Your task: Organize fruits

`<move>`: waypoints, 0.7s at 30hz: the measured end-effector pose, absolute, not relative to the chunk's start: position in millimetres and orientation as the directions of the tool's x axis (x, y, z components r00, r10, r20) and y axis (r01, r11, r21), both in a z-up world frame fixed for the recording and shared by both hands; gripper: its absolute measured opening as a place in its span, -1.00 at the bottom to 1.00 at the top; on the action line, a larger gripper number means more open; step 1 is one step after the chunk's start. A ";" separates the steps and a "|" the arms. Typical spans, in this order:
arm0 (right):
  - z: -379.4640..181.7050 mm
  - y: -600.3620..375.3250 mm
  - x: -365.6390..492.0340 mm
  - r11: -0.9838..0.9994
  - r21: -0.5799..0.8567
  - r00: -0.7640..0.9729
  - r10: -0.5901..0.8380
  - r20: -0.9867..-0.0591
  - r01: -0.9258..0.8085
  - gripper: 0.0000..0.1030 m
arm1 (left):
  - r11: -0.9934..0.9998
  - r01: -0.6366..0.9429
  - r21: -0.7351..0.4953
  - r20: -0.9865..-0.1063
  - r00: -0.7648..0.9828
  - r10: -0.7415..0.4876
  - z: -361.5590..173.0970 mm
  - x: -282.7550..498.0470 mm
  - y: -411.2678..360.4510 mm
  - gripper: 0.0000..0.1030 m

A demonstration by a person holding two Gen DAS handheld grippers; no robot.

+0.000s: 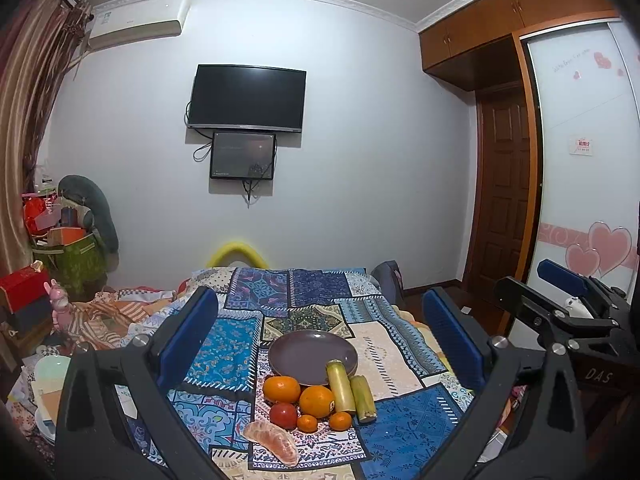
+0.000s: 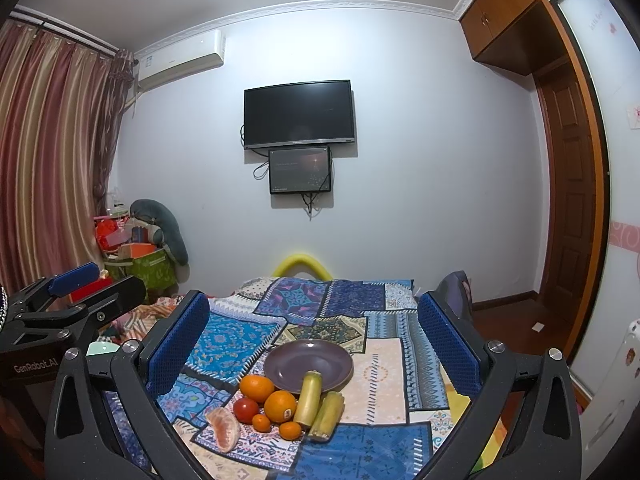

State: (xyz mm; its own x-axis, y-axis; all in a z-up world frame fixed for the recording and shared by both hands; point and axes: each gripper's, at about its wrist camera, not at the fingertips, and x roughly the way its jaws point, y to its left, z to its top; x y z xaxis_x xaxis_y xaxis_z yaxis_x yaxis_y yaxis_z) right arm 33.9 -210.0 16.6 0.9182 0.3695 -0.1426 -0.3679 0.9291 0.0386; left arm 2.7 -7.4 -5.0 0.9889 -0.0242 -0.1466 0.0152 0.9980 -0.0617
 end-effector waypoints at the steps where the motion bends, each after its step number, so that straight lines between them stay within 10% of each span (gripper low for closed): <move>1: 16.9 -209.8 33.6 0.929 0.038 0.919 0.369 -0.142 -0.367 1.00 | 0.998 0.015 -0.062 -0.147 0.989 -0.024 -5.0 2.9 -7.5 1.00; 21: 16.6 -209.9 34.2 0.929 0.042 0.918 0.371 -0.140 -0.369 1.00 | 0.998 0.010 -0.060 -0.149 0.989 -0.019 -4.2 3.6 -7.9 1.00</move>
